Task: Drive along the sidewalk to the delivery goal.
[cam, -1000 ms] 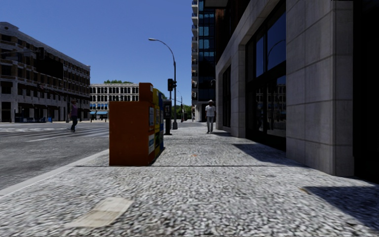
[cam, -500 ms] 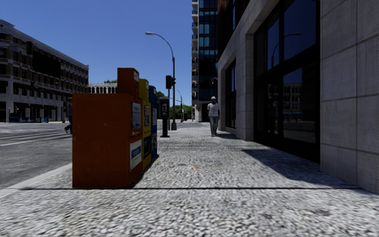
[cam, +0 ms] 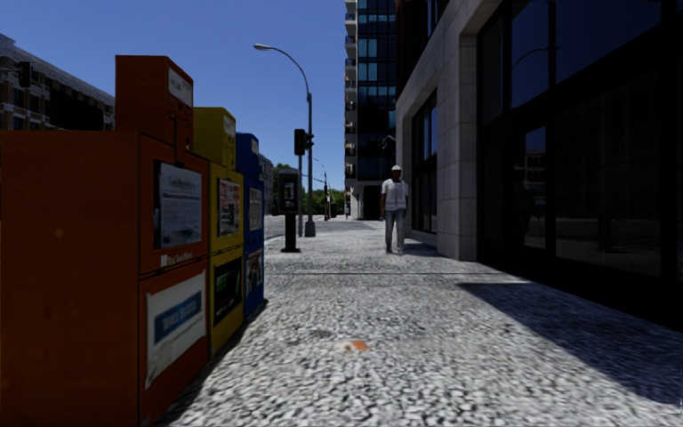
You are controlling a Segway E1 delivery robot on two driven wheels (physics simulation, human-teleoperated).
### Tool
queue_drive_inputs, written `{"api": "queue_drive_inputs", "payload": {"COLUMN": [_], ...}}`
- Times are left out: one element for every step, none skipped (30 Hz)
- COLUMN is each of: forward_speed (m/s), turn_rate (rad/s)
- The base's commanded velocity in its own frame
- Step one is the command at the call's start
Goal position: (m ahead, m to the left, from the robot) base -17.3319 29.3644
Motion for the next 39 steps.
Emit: {"api": "queue_drive_inputs", "payload": {"forward_speed": [2.0,2.0,2.0,2.0,2.0,2.0,2.0,2.0,2.0,2.0,2.0,2.0,2.0,2.0,2.0,2.0,2.0,2.0,2.0,2.0,2.0,2.0,2.0,2.0,2.0,2.0,2.0,2.0,2.0,2.0,2.0,2.0,2.0,1.81,1.45,1.28,1.23,1.23,1.21], "turn_rate": [0.0,0.0,0.0,0.0,0.0,0.0,0.0,0.0,0.0,0.0,0.0,0.0,0.0,0.0,0.0,0.0,0.0,0.0,0.0,0.0,0.0,0.0,0.0,0.0,0.0,0.0,0.0,0.0,0.0,0.0,0.0,0.0,0.0,0.0,0.0,0.0,0.0,0.0,0.0]}}
